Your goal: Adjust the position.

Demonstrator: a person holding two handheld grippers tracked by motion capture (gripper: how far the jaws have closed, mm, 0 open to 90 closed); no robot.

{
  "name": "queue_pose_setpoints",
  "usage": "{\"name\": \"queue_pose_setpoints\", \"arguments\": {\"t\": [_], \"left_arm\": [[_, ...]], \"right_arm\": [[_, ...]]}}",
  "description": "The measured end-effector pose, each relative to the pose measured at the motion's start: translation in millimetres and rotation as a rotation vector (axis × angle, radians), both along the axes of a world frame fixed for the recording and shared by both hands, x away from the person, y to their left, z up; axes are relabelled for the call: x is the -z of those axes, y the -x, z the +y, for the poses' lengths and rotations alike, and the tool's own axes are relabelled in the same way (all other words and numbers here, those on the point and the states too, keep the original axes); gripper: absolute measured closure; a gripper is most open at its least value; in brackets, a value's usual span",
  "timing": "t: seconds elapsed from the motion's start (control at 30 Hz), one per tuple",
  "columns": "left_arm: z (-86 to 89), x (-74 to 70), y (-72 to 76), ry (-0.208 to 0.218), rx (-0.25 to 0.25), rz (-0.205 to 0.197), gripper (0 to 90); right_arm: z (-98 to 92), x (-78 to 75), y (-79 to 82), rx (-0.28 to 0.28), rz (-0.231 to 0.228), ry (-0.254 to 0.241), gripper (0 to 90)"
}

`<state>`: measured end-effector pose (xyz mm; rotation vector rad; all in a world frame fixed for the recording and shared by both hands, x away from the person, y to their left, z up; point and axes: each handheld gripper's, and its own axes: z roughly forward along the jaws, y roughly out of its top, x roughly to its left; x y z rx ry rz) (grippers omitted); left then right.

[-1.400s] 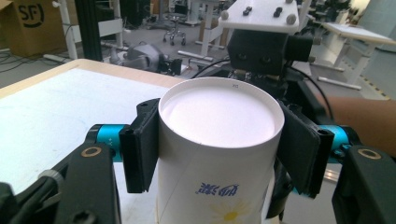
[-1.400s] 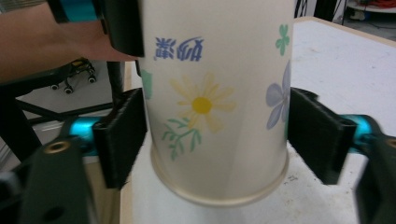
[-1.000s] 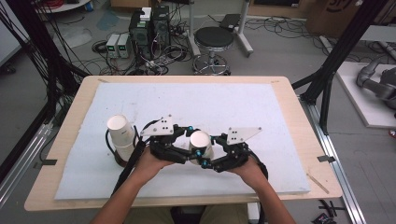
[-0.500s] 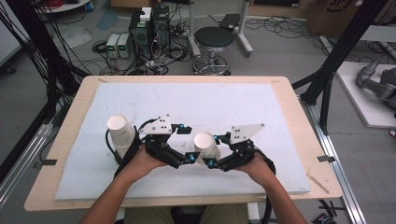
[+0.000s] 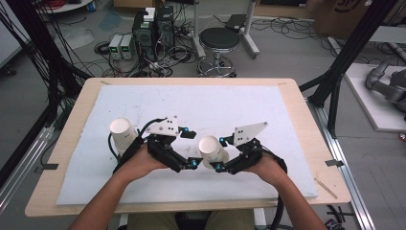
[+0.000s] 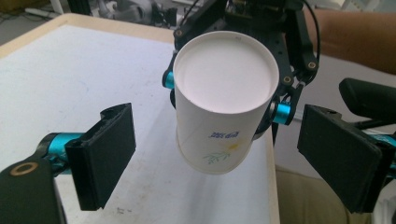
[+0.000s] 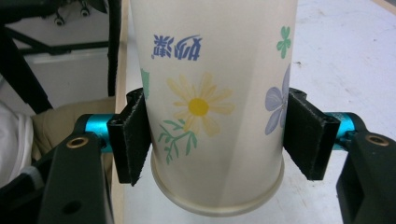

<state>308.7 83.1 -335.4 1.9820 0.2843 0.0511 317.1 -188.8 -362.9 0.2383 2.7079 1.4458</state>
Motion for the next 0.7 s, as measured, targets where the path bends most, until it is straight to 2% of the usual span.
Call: {"name": "queue_pose_setpoints", "arguments": {"t": [0.07, 0.1, 0.17, 0.23, 0.37, 0.5, 0.7], "left_arm": [[-2.1, -0.6, -0.6, -0.016, 0.007, 0.000, 11.9], [-3.4, -1.1, -0.8, -0.027, 0.011, -0.003, 12.6], [-5.2, -1.8, -1.1, -0.038, 0.021, -0.004, 12.8], [-8.5, -2.7, -1.6, -0.057, 0.037, -0.006, 13.8], [-12.0, -2.8, -2.4, -0.075, 0.048, -0.007, 14.7], [-15.6, -3.8, -3.0, -0.102, 0.061, -0.007, 15.6], [-19.5, -2.0, -4.3, -0.117, 0.070, 0.000, 17.4]], "right_arm": [[1.8, -3.4, 0.8, -0.014, -0.008, 0.025, 31.4], [3.6, -6.2, 1.3, -0.021, -0.018, 0.052, 31.4], [4.3, -6.9, 1.2, -0.023, -0.025, 0.064, 31.4], [7.7, -10.3, 1.2, -0.032, -0.034, 0.115, 31.4], [11.0, -13.6, 0.9, -0.043, -0.039, 0.145, 31.4], [16.1, -18.2, 1.2, -0.057, -0.055, 0.204, 31.4], [23.4, -23.7, 0.7, -0.073, -0.058, 0.291, 31.4]]}}
